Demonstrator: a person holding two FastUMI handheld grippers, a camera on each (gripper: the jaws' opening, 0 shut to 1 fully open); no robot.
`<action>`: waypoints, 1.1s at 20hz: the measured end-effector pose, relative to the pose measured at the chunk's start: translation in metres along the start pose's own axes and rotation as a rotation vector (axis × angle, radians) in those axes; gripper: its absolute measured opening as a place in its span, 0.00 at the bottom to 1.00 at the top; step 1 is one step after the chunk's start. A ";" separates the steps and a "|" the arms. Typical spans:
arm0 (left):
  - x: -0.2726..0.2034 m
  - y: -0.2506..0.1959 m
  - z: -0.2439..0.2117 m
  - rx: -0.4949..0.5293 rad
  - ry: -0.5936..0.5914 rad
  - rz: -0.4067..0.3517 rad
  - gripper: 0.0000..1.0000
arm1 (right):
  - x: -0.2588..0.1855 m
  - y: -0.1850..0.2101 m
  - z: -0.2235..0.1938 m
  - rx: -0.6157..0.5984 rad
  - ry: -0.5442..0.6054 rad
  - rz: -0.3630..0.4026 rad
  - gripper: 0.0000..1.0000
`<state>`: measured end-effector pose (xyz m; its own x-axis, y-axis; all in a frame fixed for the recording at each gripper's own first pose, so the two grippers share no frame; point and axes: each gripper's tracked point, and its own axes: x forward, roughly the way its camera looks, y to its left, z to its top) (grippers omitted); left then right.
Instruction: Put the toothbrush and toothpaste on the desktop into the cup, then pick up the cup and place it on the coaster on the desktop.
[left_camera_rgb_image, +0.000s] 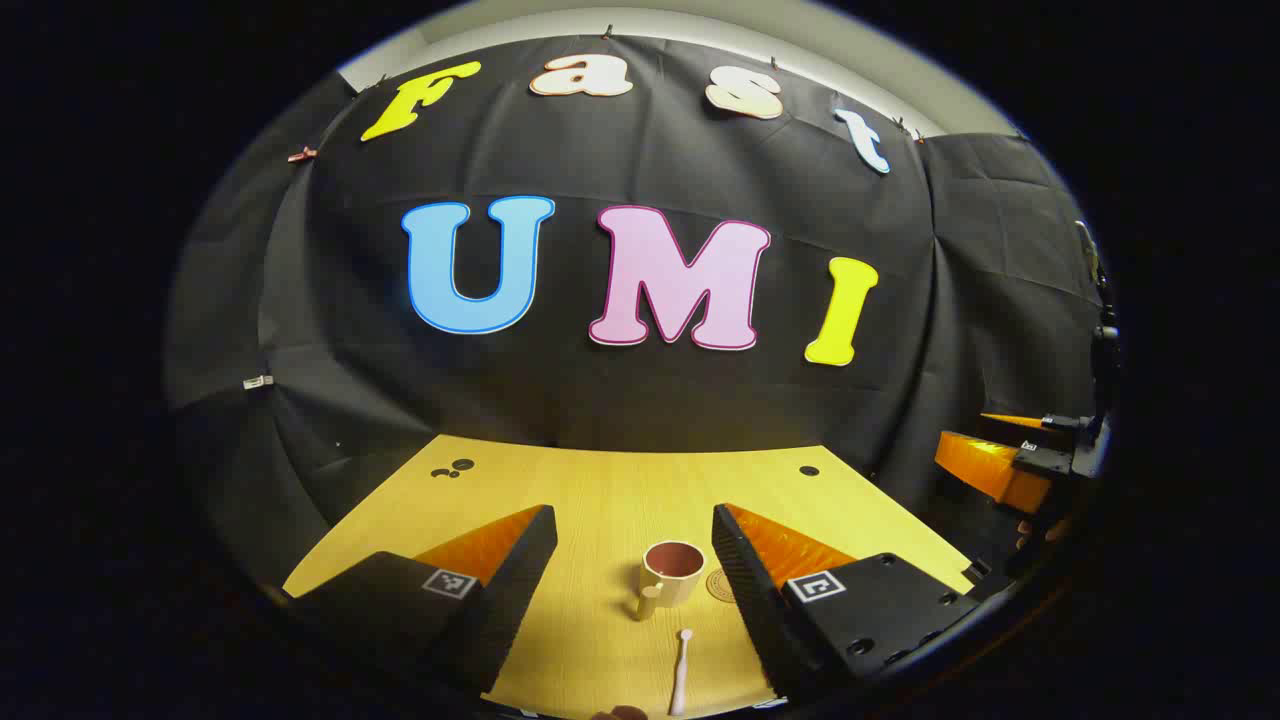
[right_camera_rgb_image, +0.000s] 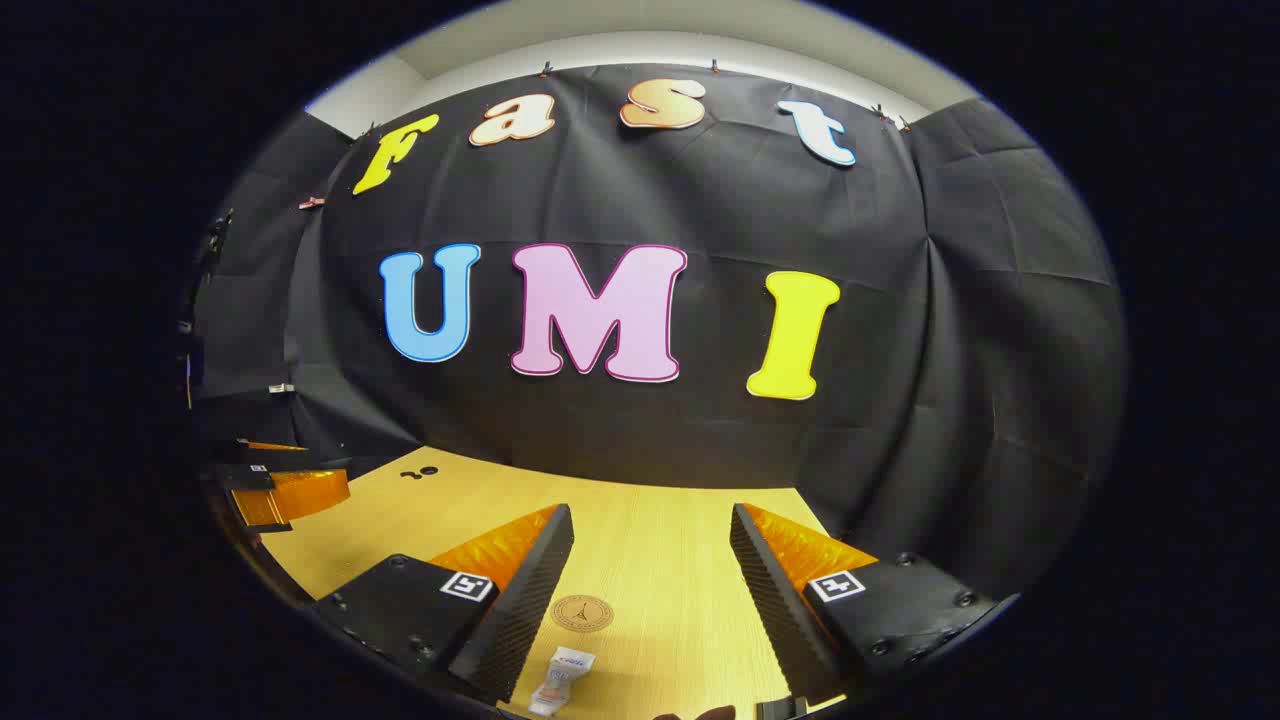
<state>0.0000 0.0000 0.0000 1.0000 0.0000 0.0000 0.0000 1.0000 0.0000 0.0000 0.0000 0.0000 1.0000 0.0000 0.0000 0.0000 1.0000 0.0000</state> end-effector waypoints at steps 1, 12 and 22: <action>0.000 0.000 0.001 -0.002 0.003 0.002 0.97 | 0.000 0.000 0.001 0.001 -0.001 0.003 0.97; -0.001 -0.003 -0.007 0.023 0.015 0.014 0.96 | -0.006 -0.001 -0.008 -0.006 0.020 0.009 0.97; -0.021 0.006 -0.039 0.035 0.081 0.021 0.96 | -0.022 0.023 -0.076 0.015 0.219 0.046 0.97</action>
<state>-0.0208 0.0064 -0.0388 0.9965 0.0224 -0.0803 -0.0196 0.9992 0.0359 -0.0216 0.0227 -0.0759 0.9750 0.0469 -0.2172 -0.0435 0.9988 0.0202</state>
